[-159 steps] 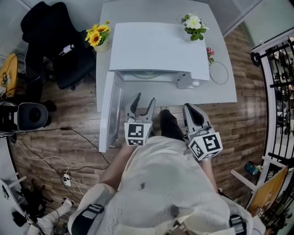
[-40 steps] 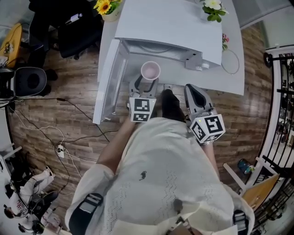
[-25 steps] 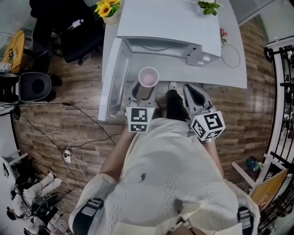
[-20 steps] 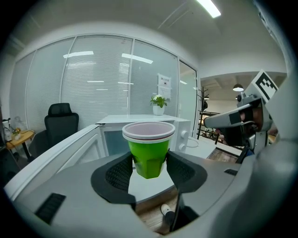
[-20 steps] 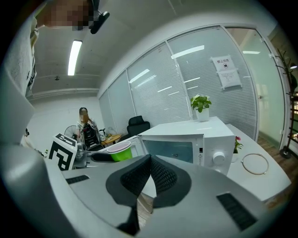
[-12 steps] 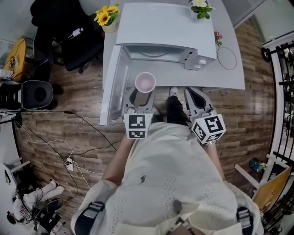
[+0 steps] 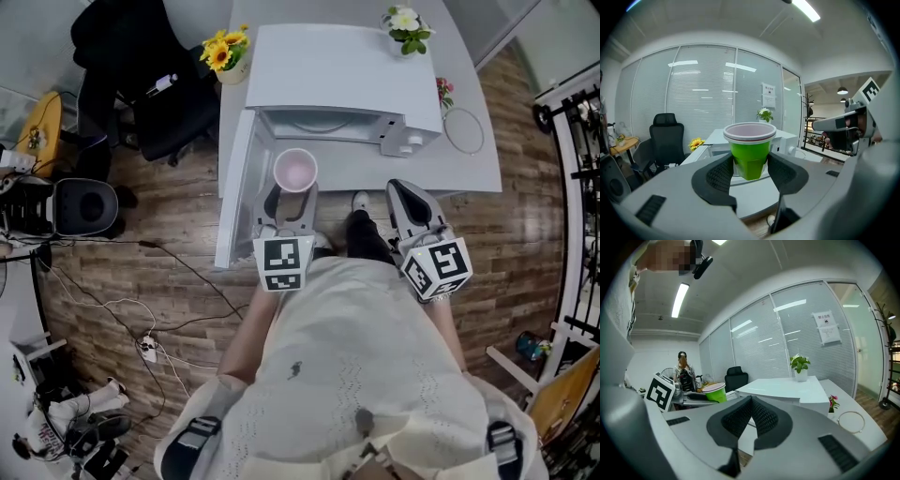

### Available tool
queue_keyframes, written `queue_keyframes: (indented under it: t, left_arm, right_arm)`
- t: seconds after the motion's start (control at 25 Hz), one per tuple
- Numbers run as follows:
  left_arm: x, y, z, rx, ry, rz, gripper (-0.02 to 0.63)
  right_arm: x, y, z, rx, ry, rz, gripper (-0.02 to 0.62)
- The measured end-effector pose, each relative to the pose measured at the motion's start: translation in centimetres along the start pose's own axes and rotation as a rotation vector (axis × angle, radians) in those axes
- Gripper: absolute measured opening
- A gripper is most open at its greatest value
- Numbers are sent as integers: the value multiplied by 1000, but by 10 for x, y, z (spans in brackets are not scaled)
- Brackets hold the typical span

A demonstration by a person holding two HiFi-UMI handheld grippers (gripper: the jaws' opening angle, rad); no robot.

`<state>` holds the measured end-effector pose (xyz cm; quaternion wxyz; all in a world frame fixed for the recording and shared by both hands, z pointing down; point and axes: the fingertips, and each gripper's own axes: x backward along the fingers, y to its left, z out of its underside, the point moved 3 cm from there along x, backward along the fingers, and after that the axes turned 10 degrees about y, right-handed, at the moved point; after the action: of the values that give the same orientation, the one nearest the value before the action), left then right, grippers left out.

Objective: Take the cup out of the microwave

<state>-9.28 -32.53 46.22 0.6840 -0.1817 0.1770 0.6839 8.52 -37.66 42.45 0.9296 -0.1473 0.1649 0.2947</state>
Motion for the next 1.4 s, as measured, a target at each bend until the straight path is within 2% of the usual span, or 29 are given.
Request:
queue_keyframes:
  t: [0.36,0.76,1.4]
  left_arm:
    - [24,17,-34,24,-64,-64,252]
    - [30,21,-54,15,-95,-73,252]
    - [31,13,-44,2,-83,-60,252]
  right_arm:
    - [-2,13,-40,72,-61,-44,8]
    - [5,2,-62,83,-113,-17,8]
    - [7,10,-59,88,-109,-36,8]
